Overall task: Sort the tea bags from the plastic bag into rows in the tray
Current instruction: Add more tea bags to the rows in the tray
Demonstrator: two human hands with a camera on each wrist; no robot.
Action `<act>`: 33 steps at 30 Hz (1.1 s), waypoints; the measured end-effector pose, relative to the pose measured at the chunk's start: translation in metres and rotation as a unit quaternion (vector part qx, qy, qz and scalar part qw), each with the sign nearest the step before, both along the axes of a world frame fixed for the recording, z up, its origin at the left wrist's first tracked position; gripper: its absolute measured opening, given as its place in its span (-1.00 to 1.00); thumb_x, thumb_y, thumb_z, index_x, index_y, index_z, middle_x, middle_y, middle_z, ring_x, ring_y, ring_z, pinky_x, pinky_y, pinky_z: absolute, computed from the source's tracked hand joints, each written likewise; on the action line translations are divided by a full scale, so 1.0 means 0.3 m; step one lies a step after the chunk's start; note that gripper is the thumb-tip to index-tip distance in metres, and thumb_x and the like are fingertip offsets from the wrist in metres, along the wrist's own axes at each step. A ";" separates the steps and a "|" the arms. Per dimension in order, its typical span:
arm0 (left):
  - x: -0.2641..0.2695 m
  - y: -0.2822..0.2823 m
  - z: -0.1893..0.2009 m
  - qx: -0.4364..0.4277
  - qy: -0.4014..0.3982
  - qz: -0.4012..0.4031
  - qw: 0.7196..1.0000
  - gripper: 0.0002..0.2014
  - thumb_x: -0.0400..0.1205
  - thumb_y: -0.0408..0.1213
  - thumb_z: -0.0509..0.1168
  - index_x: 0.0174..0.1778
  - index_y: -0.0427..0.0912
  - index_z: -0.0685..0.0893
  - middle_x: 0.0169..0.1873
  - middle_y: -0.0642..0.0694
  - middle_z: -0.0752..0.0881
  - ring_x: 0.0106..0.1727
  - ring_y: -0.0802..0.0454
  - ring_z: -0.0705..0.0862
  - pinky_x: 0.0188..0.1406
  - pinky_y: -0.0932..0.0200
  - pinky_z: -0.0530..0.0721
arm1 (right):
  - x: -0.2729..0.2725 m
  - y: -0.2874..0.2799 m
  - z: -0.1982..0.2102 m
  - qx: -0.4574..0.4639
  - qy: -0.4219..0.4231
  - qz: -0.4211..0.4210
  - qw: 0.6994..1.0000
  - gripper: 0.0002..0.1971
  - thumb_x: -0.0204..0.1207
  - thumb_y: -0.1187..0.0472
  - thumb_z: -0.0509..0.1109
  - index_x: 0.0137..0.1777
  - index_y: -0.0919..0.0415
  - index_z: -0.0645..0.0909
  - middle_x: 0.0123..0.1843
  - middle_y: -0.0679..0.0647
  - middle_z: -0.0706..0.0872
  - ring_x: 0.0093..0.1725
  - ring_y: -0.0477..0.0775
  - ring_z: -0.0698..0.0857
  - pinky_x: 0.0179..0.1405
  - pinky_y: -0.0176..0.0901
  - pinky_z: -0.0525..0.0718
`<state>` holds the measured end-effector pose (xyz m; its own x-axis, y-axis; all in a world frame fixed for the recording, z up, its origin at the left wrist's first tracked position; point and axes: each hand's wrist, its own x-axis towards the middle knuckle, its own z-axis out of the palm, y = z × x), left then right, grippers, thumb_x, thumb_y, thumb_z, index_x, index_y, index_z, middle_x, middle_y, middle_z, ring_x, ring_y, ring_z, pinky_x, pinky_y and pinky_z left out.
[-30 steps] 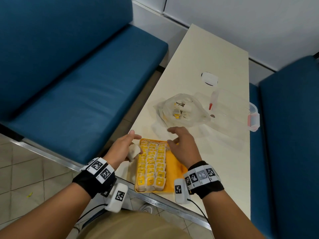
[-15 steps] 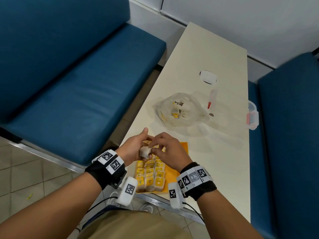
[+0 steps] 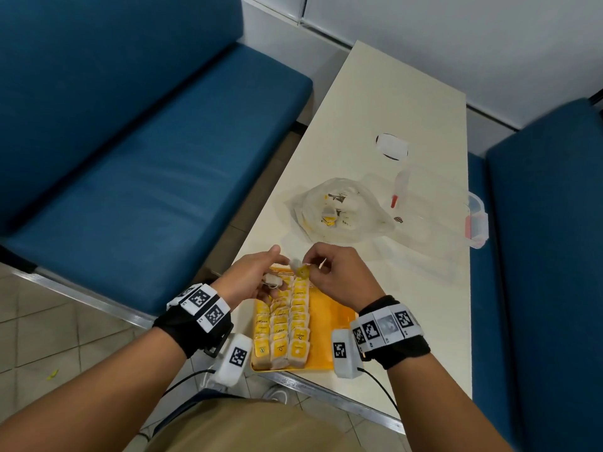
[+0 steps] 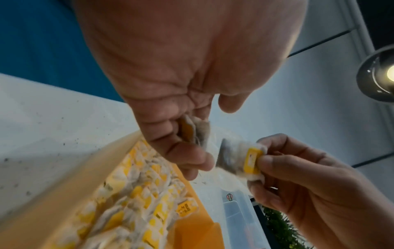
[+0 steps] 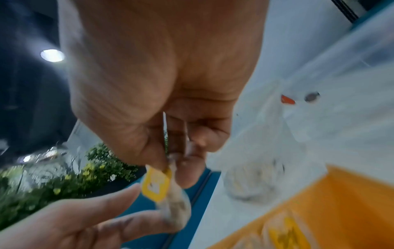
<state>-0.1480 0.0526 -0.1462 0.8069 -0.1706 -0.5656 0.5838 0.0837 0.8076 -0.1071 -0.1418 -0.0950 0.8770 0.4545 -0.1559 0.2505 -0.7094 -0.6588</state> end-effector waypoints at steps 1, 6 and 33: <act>0.003 0.002 -0.004 0.025 -0.017 -0.003 1.000 -0.63 0.80 0.09 0.15 0.21 -0.07 0.73 -0.15 -0.30 0.82 -0.35 -0.08 0.68 -0.35 0.08 0.65 | 0.010 -0.003 0.007 -0.043 -0.005 0.023 0.999 -0.84 0.46 0.29 0.39 -0.08 0.02 0.73 -0.18 -0.14 0.73 -0.24 -0.10 0.63 -0.14 -0.12 0.69; 0.001 -0.002 -0.016 0.176 -0.138 -0.092 0.970 -0.64 0.61 -0.08 0.51 0.32 0.16 0.67 -0.23 -0.11 0.83 -0.41 0.10 0.73 -0.39 0.17 0.73 | 0.025 -0.006 0.009 -0.124 0.010 0.083 0.989 -0.78 0.52 0.29 0.35 0.03 0.05 0.78 -0.03 -0.04 0.70 -0.09 -0.07 0.62 -0.03 -0.14 0.64; -0.013 0.086 -0.094 0.310 -0.137 0.012 0.941 -0.68 0.56 0.08 0.51 0.20 0.14 0.73 -0.22 -0.03 0.80 -0.22 0.05 0.75 -0.04 -0.03 0.79 | -0.029 -0.106 -0.125 -0.056 0.185 -0.157 0.969 -0.85 0.56 0.46 0.33 -0.13 0.22 0.63 -0.32 0.18 0.78 -0.50 -0.11 0.71 -0.46 -0.18 0.68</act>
<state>-0.1519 0.0783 -0.1743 0.9360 0.1439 -0.3213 0.3513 -0.4426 0.8251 -0.1158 -0.1735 -0.1323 0.8442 0.1363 -0.5185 -0.2276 -0.7845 -0.5768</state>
